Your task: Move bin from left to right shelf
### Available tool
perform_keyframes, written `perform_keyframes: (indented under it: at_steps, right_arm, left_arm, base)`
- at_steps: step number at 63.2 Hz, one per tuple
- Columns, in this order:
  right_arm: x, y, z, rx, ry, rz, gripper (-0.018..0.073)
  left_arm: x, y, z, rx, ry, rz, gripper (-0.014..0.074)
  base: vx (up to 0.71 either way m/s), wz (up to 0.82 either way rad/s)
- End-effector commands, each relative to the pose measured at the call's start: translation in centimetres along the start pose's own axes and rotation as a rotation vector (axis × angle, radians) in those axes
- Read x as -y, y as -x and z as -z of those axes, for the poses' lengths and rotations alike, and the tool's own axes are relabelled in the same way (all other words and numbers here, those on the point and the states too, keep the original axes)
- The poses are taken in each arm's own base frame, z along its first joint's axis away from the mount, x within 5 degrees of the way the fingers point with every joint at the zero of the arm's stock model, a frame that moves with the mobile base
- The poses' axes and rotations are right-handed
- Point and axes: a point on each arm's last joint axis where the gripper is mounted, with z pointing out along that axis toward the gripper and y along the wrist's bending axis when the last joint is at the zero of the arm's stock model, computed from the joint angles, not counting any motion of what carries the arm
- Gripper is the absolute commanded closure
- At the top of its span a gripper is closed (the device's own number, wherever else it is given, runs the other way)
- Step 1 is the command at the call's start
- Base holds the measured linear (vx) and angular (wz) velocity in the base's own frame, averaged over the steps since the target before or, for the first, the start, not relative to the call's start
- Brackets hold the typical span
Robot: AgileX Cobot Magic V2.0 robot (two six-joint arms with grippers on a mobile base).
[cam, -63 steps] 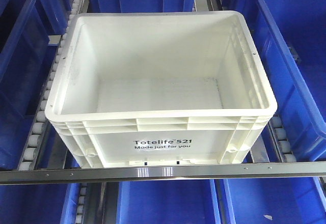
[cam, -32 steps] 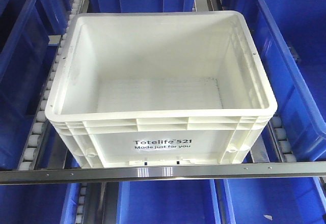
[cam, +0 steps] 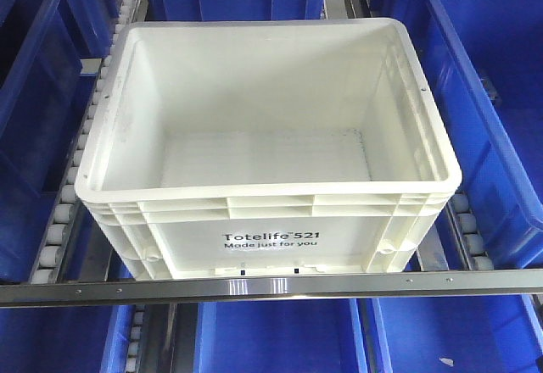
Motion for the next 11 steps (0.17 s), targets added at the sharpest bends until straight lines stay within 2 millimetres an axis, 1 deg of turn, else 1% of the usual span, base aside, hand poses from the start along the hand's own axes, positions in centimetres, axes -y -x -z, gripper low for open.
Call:
perform_keyframes:
  at_steps: [1,11]
  right_arm:
    - [-0.03,0.43,0.09,0.081,0.003,0.020,0.0568]
    - [-0.03,0.43,0.09,0.081,0.003,0.020,0.0568]
  left_arm:
    - [-0.02,1.54,0.23,0.113,0.003,0.019,0.0565]
    - [-0.02,1.54,0.23,0.113,0.003,0.019,0.0565]
  base:
    - [0.00,0.00]
    - [0.00,0.00]
